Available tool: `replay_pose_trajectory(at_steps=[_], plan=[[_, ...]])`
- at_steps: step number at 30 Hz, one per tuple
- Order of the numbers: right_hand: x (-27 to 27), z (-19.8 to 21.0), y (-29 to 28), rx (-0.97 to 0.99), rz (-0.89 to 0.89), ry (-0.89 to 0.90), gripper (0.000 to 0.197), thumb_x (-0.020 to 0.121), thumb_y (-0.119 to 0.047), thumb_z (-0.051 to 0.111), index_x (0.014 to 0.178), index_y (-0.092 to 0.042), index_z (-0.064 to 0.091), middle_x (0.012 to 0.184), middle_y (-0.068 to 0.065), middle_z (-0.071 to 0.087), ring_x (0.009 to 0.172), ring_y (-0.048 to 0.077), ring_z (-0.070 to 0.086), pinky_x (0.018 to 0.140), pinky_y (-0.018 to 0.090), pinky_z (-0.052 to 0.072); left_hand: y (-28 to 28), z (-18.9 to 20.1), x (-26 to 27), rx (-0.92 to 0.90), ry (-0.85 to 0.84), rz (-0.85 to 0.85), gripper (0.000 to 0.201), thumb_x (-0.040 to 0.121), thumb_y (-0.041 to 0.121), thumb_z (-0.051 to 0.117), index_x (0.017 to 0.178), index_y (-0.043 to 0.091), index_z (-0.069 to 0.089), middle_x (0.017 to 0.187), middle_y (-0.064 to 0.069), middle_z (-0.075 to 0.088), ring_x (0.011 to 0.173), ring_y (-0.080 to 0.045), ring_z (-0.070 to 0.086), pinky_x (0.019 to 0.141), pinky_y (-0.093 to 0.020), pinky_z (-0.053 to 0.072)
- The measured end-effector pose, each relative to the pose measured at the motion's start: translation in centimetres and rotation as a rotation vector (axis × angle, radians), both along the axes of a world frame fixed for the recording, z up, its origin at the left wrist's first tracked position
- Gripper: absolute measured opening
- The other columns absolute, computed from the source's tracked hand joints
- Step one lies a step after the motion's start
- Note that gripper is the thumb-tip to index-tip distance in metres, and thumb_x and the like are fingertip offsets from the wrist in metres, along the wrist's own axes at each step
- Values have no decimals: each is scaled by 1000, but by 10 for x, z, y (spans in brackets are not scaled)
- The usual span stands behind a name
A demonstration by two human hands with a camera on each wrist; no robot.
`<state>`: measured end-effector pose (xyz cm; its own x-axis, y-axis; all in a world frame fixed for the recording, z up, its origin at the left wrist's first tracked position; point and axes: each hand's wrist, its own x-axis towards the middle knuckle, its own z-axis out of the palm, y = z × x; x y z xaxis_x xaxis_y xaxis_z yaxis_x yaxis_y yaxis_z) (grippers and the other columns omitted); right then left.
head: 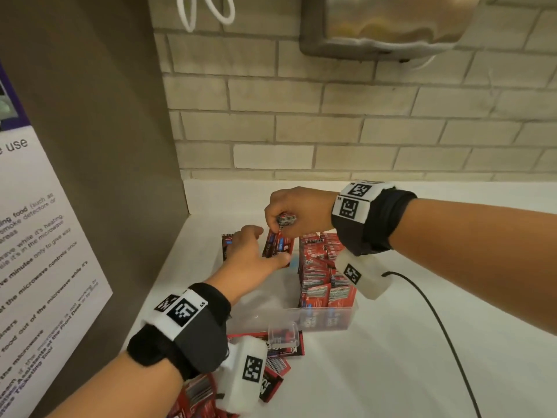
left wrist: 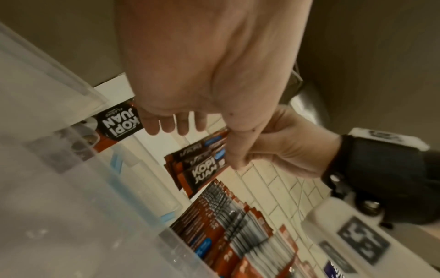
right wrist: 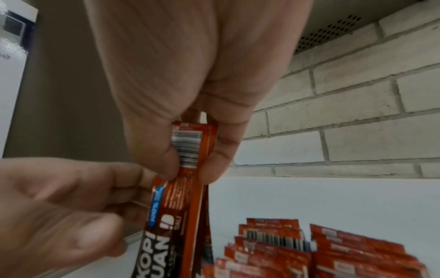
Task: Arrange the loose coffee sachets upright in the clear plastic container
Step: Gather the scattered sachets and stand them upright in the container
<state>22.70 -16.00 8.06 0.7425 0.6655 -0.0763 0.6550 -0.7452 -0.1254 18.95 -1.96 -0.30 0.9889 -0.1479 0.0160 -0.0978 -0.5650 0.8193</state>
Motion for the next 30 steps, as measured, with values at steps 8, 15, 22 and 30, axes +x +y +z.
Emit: replay_pose_trajectory(at_steps=[8, 15, 22, 30], plan=[[10, -15, 3, -145, -40, 18, 15, 81, -10, 62, 96, -10, 64, 94, -1, 47, 89, 15, 48, 78, 27, 40, -6, 4, 4, 437, 147, -197, 26, 91, 22, 59, 113, 10, 53, 113, -11, 58, 100, -21, 57, 75, -24, 46], [13, -22, 13, -335, -56, 27, 16, 83, -10, 61, 99, -8, 62, 76, -9, 40, 87, 15, 46, 70, 25, 37, -23, -4, 21, 314, 372, -272, 15, 92, 14, 56, 104, 6, 60, 95, -14, 60, 85, -23, 57, 74, -30, 53], [15, -20, 9, -355, -114, 96, 36, 86, -20, 64, 120, -15, 57, 119, 3, 54, 112, 19, 50, 54, 9, 23, -28, -18, 28, 454, 421, -262, 31, 94, 14, 43, 122, 5, 55, 120, -17, 61, 100, -28, 59, 74, -32, 49], [4, 9, -1, -172, -245, 98, 44, 92, -29, 56, 135, -24, 46, 139, 4, 44, 126, 18, 42, 98, 25, 30, -26, -21, 29, 427, 357, -287, 25, 93, 18, 54, 112, 3, 62, 107, -16, 67, 79, -22, 58, 65, -25, 50]])
